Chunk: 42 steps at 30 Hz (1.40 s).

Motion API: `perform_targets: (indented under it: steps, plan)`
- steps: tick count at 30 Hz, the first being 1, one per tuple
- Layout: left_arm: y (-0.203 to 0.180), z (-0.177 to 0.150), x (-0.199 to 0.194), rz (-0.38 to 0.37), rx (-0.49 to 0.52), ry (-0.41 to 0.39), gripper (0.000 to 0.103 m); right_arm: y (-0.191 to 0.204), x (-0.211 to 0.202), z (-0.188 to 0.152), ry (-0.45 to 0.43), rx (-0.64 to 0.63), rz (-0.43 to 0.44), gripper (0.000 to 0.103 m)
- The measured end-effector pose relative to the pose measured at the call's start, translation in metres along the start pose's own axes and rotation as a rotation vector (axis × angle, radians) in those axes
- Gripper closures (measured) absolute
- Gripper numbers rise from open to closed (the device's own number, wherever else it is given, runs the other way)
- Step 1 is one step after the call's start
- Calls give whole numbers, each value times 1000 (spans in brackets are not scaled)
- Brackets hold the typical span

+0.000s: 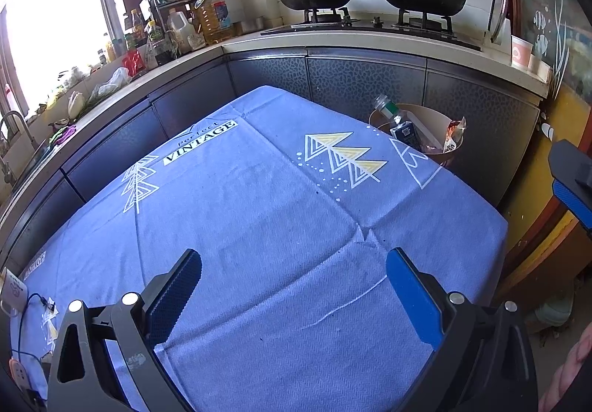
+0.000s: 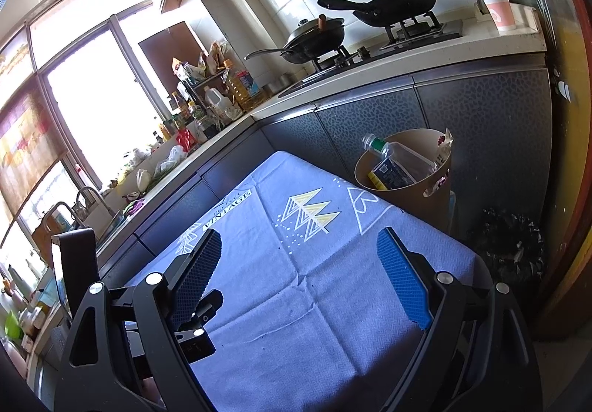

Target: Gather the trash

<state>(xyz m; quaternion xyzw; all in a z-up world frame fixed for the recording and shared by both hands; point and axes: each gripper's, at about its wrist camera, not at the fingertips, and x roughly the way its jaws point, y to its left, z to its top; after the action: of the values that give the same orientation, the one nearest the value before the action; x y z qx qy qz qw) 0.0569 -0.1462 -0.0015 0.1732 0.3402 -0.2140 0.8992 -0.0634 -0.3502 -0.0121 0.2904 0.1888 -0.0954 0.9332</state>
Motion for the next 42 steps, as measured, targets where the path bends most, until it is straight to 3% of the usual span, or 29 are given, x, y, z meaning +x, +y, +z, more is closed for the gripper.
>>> perform_targets:
  steps: [42]
  plan:
    - [-6,-4,6,-2,20,15,4,-4,3,-7,14,22,-11,18]
